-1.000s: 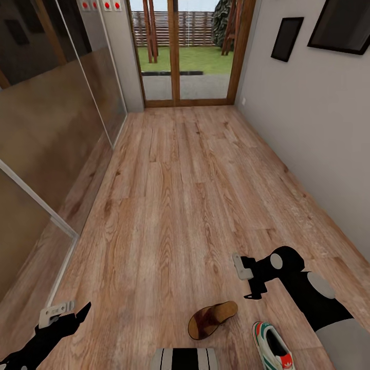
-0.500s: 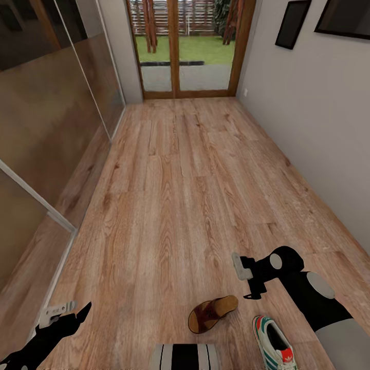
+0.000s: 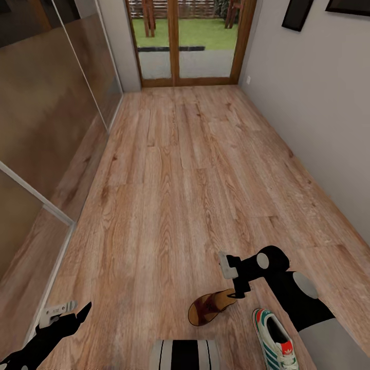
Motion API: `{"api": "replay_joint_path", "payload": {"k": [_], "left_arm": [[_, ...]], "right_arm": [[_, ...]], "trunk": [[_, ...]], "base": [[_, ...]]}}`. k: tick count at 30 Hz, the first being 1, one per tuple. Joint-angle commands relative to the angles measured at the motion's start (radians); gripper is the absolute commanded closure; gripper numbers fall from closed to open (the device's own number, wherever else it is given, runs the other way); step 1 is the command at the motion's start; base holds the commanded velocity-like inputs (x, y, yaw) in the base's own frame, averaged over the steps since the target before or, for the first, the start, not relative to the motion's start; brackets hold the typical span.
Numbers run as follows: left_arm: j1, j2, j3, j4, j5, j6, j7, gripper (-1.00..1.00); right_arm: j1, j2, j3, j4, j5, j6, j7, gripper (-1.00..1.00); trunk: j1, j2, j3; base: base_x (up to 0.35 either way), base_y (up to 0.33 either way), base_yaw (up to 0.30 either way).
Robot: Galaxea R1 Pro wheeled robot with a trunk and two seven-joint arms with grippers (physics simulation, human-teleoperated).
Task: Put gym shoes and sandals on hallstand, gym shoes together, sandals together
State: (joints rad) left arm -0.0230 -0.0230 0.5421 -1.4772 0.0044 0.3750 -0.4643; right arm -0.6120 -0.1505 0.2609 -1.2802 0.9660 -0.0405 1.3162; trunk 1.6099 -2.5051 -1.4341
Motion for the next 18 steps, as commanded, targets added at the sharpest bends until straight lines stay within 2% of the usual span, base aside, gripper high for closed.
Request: {"api": "replay_joint_path", "payload": {"k": [1,5,14,18], "left_arm": [[0.000,0.000,0.000,0.000,0.000,0.000,0.000,-1.00],[0.000,0.000,0.000,0.000,0.000,0.000,0.000,-1.00],[0.000,0.000,0.000,0.000,0.000,0.000,0.000,-1.00],[0.000,0.000,0.000,-0.001,0.000,0.000,-0.001,-1.00]], "right_arm": [[0.000,0.003,0.000,0.000,0.000,0.000,0.000,-1.00],[0.000,0.006,0.000,-0.001,0.000,0.000,0.000,-1.00],[0.000,0.008,-0.002,0.000,0.000,-0.001,0.000,-1.00],[0.000,0.008,-0.003,0.000,0.000,-0.001,-0.001,-1.00]], "trunk": [[0.000,0.000,0.000],[0.000,0.000,0.000],[0.004,-0.002,-0.035],[0.004,-0.002,-0.035]], "base": [[0.000,0.000,0.000],[0.000,0.000,0.000],[0.000,0.000,0.000],[0.000,0.000,0.000]]}}
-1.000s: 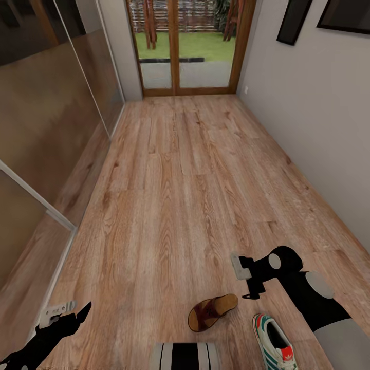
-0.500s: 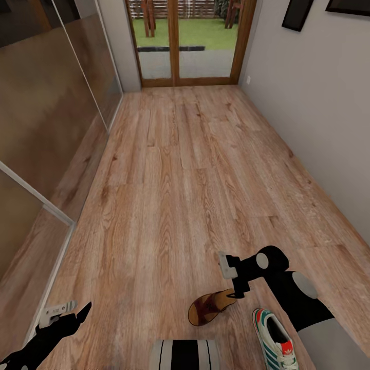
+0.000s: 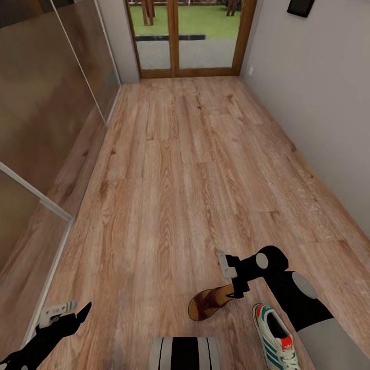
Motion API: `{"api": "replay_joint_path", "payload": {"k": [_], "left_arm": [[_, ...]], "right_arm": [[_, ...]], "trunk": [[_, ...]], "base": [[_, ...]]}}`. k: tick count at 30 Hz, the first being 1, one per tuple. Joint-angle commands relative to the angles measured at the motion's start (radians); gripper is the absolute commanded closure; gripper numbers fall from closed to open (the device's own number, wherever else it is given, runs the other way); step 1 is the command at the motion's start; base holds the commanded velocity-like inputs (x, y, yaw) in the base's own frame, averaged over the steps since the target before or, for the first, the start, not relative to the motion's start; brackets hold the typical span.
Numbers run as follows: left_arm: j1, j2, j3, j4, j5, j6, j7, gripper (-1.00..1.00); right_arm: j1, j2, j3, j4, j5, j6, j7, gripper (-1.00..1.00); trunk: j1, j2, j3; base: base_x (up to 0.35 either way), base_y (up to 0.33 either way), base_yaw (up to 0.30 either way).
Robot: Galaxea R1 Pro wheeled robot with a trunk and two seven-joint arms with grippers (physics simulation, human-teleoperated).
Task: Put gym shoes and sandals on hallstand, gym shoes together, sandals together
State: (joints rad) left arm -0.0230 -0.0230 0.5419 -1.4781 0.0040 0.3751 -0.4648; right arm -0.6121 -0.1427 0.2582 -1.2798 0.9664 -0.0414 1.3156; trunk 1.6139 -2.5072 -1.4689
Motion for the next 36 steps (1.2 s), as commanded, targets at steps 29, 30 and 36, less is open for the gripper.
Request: {"api": "replay_joint_path", "payload": {"k": [29,30,36], "left_arm": [[-0.104,0.002,-0.368,-0.015,-0.001,0.196,-0.002,-1.00],[-0.108,0.002,-0.370,-0.015,-0.001,0.196,-0.002,-1.00],[-0.142,0.002,-0.375,-0.014,-0.001,0.198,-0.002,-1.00]], "right_arm": [[0.000,0.000,0.001,0.001,0.000,0.000,-0.001,-1.00],[0.000,0.000,0.001,0.001,0.000,0.000,-0.001,-1.00],[0.000,0.000,0.000,0.002,0.000,0.000,-0.001,-1.00]], "trunk": [[0.002,-0.001,-0.019],[0.002,-0.001,-0.019],[0.003,-0.002,-0.027]], "base": [[0.000,0.000,0.000],[0.000,0.000,0.000],[0.000,0.000,0.000]]}}
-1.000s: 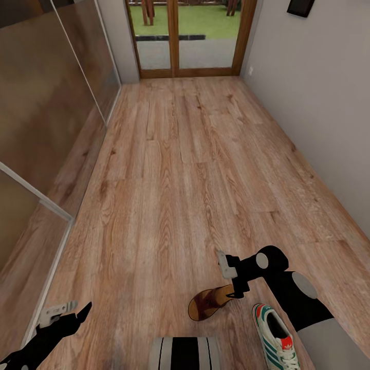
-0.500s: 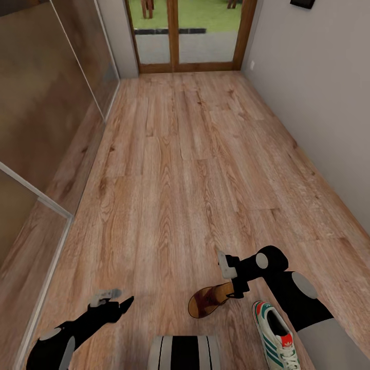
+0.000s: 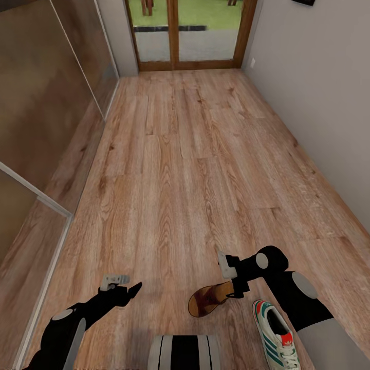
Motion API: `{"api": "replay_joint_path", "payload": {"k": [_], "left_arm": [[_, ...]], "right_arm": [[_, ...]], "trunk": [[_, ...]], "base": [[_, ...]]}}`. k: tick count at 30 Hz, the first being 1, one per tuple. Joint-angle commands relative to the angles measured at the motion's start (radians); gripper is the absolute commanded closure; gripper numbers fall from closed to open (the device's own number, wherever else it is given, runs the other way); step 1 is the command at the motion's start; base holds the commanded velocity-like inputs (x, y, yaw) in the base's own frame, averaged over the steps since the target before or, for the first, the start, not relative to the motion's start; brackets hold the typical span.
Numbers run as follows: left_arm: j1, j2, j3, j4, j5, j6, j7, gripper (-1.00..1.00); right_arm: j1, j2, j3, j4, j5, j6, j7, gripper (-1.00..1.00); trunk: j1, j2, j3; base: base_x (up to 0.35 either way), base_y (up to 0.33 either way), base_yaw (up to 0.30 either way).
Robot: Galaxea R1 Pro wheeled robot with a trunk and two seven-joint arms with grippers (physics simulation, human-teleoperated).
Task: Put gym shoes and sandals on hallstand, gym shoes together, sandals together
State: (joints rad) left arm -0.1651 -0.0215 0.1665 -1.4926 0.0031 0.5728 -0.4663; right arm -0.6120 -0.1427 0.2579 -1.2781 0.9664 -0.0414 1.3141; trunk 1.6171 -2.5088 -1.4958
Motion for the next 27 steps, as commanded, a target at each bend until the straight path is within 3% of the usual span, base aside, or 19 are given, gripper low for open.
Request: {"api": "replay_joint_path", "payload": {"k": [1,23,27], "left_arm": [[-0.003,0.000,0.000,0.000,0.000,0.000,0.000,-1.00],[-0.067,0.000,-0.009,0.000,0.000,0.001,0.000,-1.00],[-0.068,0.000,-0.010,0.000,0.000,0.001,0.000,-1.00]], "right_arm": [[0.000,0.000,0.000,0.000,0.000,0.000,-0.001,-1.00],[0.000,0.000,-0.002,0.001,0.000,0.000,-0.002,-1.00],[0.000,-0.001,-0.004,0.001,0.000,-0.001,-0.002,-1.00]], "trunk": [[0.000,0.000,-0.004],[0.010,-0.005,-0.089],[0.010,-0.005,-0.089]], "base": [[0.000,0.000,0.000],[0.000,0.000,0.000],[0.000,0.000,0.000]]}}
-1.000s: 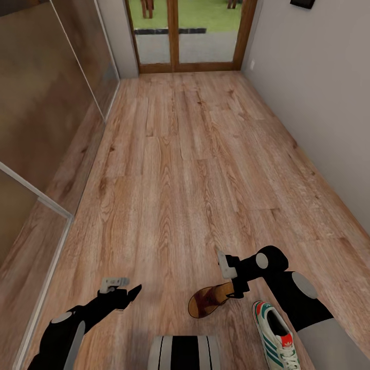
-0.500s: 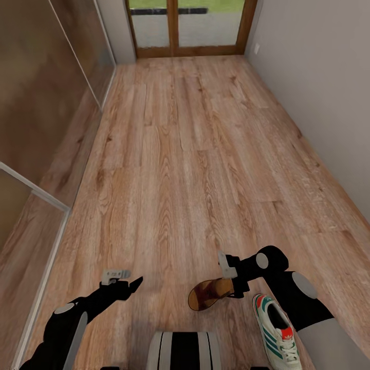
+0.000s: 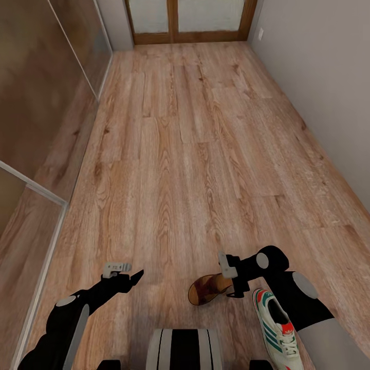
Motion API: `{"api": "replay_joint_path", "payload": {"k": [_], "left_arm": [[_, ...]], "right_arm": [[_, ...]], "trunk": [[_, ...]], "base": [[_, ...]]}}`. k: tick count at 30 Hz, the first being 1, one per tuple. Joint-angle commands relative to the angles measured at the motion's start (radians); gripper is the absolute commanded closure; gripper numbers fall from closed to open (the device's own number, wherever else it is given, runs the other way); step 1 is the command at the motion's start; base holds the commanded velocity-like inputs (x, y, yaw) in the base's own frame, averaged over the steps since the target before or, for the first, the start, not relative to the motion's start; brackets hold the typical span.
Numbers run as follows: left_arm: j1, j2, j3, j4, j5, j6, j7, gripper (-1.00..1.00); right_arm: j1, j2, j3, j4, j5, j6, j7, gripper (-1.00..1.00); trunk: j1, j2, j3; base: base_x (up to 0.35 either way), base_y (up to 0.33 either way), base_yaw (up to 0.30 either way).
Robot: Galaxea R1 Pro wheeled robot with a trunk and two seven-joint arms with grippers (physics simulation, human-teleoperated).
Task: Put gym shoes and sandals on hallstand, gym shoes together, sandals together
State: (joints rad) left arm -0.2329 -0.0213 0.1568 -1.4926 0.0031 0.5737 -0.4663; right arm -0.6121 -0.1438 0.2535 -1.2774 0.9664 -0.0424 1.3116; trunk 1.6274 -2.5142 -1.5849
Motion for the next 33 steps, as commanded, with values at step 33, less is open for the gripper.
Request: {"api": "replay_joint_path", "payload": {"k": [33], "left_arm": [[0.004,0.001,-0.003,0.003,0.000,0.000,0.000,-1.00]], "right_arm": [[0.000,-0.007,0.000,0.015,0.002,-0.001,-0.006,-1.00]], "trunk": [[0.000,0.000,0.000]], "base": [[0.000,0.000,0.000]]}}
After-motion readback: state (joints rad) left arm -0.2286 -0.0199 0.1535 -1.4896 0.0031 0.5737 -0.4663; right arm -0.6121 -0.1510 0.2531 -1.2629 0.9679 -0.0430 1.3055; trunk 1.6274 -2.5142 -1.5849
